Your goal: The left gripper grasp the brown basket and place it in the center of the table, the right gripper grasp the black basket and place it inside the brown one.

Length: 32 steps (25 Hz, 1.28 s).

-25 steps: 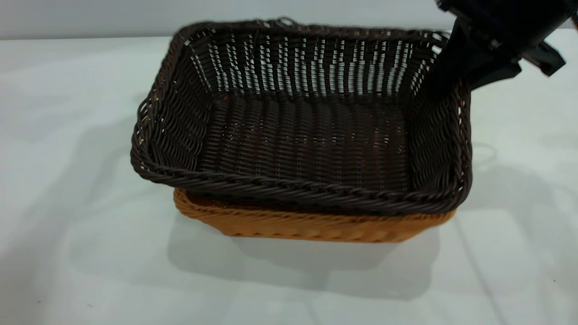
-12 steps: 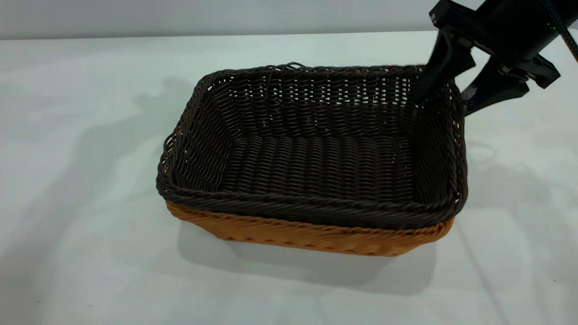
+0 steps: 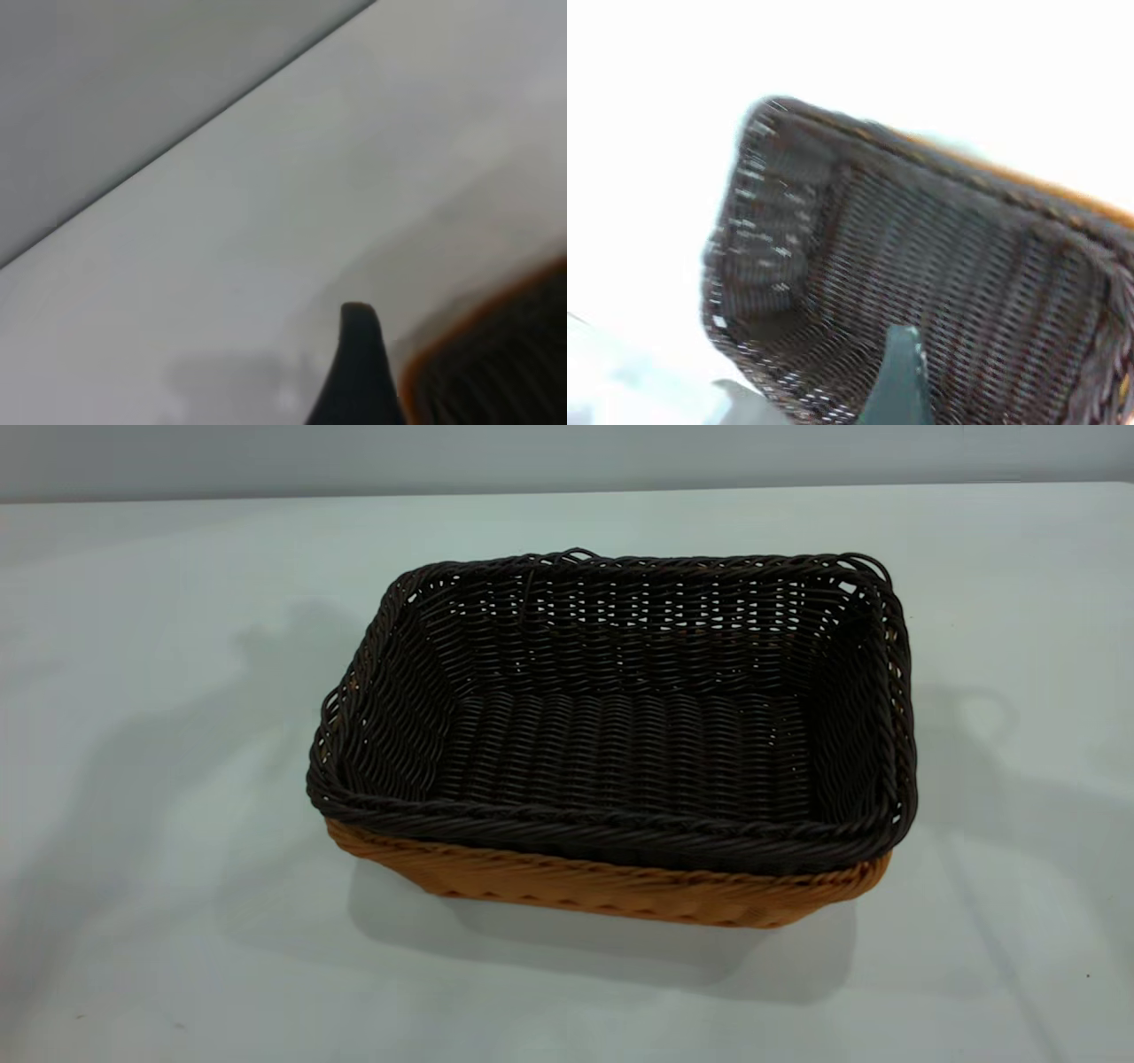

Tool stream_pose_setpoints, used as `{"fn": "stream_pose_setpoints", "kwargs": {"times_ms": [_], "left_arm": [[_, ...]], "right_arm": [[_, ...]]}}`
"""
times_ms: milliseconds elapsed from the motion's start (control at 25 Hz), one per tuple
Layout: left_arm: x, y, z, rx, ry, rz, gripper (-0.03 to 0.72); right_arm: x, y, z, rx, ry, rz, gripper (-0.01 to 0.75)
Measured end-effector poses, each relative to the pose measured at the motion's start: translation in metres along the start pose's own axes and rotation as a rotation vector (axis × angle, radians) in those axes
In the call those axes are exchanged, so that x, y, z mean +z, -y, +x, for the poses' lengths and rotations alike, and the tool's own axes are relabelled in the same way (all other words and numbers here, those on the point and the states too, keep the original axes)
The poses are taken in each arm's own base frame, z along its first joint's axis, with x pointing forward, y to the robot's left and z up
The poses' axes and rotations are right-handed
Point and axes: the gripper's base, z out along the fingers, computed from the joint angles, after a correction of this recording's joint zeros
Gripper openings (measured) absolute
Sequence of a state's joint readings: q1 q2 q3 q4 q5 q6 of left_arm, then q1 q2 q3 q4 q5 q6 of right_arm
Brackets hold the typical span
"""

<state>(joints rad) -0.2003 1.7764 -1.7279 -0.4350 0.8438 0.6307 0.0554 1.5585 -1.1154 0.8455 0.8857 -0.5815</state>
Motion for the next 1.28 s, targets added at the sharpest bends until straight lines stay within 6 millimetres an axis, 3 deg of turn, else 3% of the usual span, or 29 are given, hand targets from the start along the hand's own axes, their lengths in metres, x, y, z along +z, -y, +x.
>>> {"fn": "stream_pose_setpoints", "kwargs": {"times_ms": [120, 240, 440, 600, 680, 880, 1080, 1280], "left_arm": [[-0.029, 0.015, 0.002, -0.005, -0.041, 0.046, 0.513], [-0.055, 0.028, 0.006, -0.024, -0.086, 0.085, 0.513], [-0.093, 0.046, 0.009, -0.109, -0.09, 0.094, 0.513], [-0.123, 0.059, 0.013, -0.175, -0.038, 0.072, 0.513], [-0.137, 0.068, 0.022, -0.201, -0.024, 0.068, 0.513], [-0.16, 0.093, 0.061, -0.248, -0.035, 0.07, 0.513], [-0.181, 0.126, 0.122, -0.258, -0.038, 0.07, 0.513], [-0.188, 0.153, 0.182, -0.257, 0.015, 0.048, 0.513]], "right_arm": [[-0.048, -0.036, 0.006, -0.105, 0.092, -0.03, 0.573], [-0.092, -0.069, 0.024, -0.219, 0.142, -0.052, 0.573], [-0.143, -0.106, 0.068, -0.372, 0.127, -0.068, 0.573], [-0.176, -0.129, 0.104, -0.45, 0.21, -0.062, 0.573], [-0.186, -0.135, 0.129, -0.48, 0.249, -0.061, 0.573], [-0.183, -0.129, 0.185, -0.479, 0.268, -0.048, 0.573], [-0.176, -0.116, 0.229, -0.488, 0.295, 0.03, 0.573], [-0.167, -0.098, 0.257, -0.497, 0.346, 0.15, 0.574]]}}
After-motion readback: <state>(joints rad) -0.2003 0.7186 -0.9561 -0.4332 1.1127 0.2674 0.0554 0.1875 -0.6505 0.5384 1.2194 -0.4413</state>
